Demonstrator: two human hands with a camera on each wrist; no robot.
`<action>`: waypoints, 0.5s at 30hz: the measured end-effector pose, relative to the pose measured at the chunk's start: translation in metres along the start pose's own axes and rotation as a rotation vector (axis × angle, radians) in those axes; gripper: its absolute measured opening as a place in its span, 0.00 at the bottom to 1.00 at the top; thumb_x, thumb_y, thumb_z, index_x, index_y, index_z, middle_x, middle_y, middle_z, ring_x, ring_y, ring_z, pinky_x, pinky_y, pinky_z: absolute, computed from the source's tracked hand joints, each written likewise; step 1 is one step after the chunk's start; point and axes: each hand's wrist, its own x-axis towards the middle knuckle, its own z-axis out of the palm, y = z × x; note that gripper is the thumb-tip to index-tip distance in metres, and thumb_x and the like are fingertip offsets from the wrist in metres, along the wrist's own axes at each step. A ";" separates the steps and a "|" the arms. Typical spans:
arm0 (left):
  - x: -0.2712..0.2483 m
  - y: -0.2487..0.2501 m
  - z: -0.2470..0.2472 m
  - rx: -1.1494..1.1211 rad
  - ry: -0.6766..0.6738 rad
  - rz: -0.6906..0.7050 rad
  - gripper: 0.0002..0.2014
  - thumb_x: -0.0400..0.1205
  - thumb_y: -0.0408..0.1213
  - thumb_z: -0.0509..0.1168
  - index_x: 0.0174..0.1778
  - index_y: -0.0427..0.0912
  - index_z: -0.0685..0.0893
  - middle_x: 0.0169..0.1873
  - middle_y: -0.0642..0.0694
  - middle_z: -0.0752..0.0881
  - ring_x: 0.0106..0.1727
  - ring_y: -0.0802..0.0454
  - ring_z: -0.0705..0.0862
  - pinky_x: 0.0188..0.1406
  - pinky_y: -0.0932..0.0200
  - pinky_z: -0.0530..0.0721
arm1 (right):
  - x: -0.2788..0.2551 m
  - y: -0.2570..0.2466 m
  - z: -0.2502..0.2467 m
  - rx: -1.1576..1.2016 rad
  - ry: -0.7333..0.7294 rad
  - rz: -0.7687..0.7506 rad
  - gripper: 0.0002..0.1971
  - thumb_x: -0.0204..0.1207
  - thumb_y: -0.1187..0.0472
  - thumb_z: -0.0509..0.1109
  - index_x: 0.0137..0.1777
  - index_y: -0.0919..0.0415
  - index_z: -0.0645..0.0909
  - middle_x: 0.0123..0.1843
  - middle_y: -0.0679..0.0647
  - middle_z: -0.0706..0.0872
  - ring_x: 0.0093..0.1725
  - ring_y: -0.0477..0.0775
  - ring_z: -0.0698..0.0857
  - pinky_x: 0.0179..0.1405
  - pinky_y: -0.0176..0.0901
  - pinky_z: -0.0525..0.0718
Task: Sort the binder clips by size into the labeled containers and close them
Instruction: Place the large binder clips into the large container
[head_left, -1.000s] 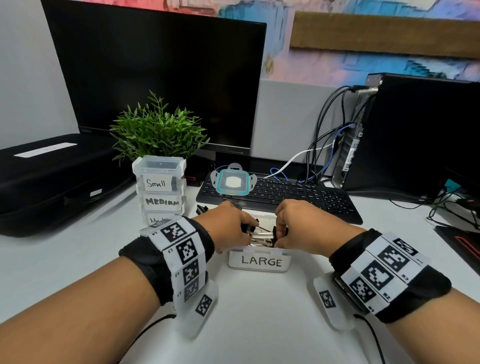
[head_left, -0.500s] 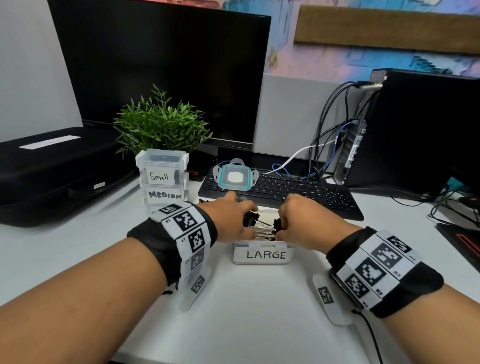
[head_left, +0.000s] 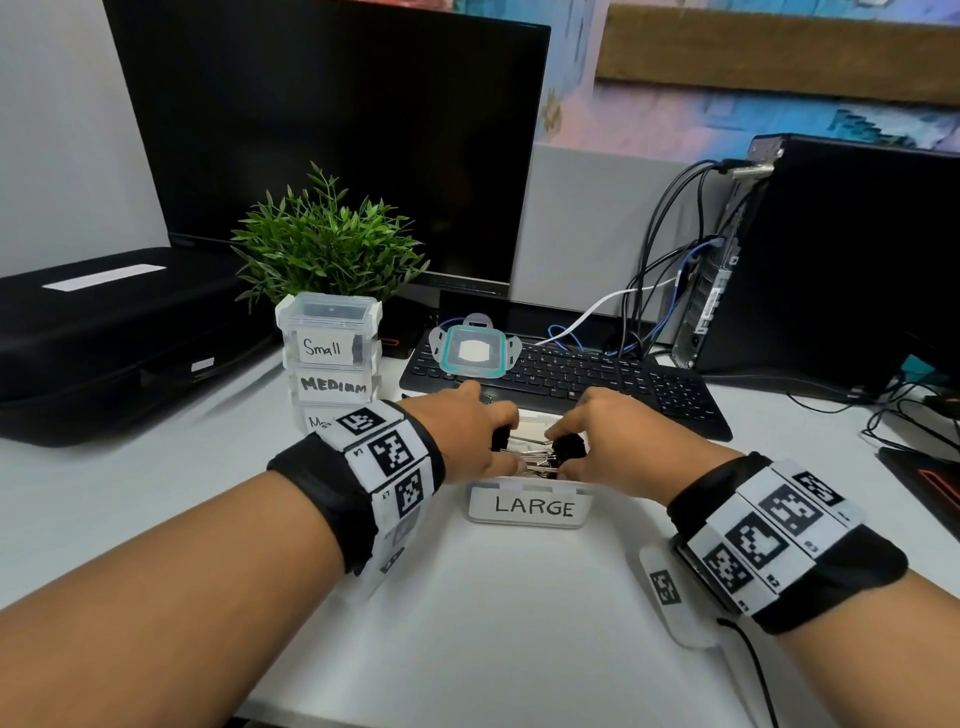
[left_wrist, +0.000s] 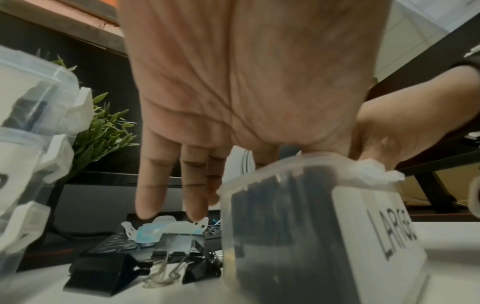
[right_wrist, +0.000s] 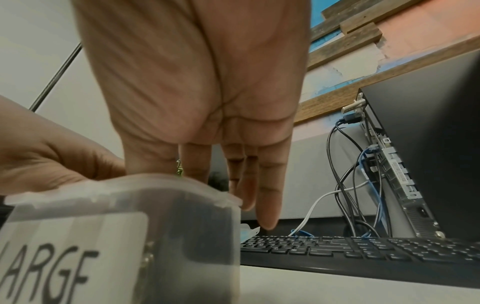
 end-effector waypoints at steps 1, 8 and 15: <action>-0.001 0.000 0.000 0.006 0.006 0.002 0.26 0.79 0.64 0.56 0.69 0.56 0.68 0.61 0.44 0.70 0.59 0.42 0.78 0.58 0.45 0.80 | 0.000 0.000 0.000 0.000 0.002 0.003 0.21 0.73 0.53 0.74 0.67 0.46 0.80 0.59 0.50 0.74 0.58 0.51 0.78 0.56 0.38 0.76; 0.000 0.004 -0.002 0.023 0.046 0.027 0.26 0.79 0.64 0.57 0.65 0.49 0.71 0.58 0.43 0.74 0.51 0.46 0.77 0.48 0.52 0.79 | 0.002 -0.001 0.002 0.004 0.024 0.020 0.20 0.73 0.55 0.75 0.65 0.48 0.81 0.54 0.49 0.71 0.57 0.52 0.79 0.51 0.36 0.74; 0.002 0.007 0.000 -0.034 0.059 -0.012 0.26 0.79 0.62 0.60 0.67 0.50 0.70 0.60 0.42 0.74 0.56 0.43 0.80 0.47 0.53 0.76 | 0.004 -0.004 0.003 0.015 0.043 0.047 0.19 0.71 0.54 0.76 0.61 0.49 0.80 0.50 0.50 0.68 0.47 0.54 0.79 0.47 0.40 0.77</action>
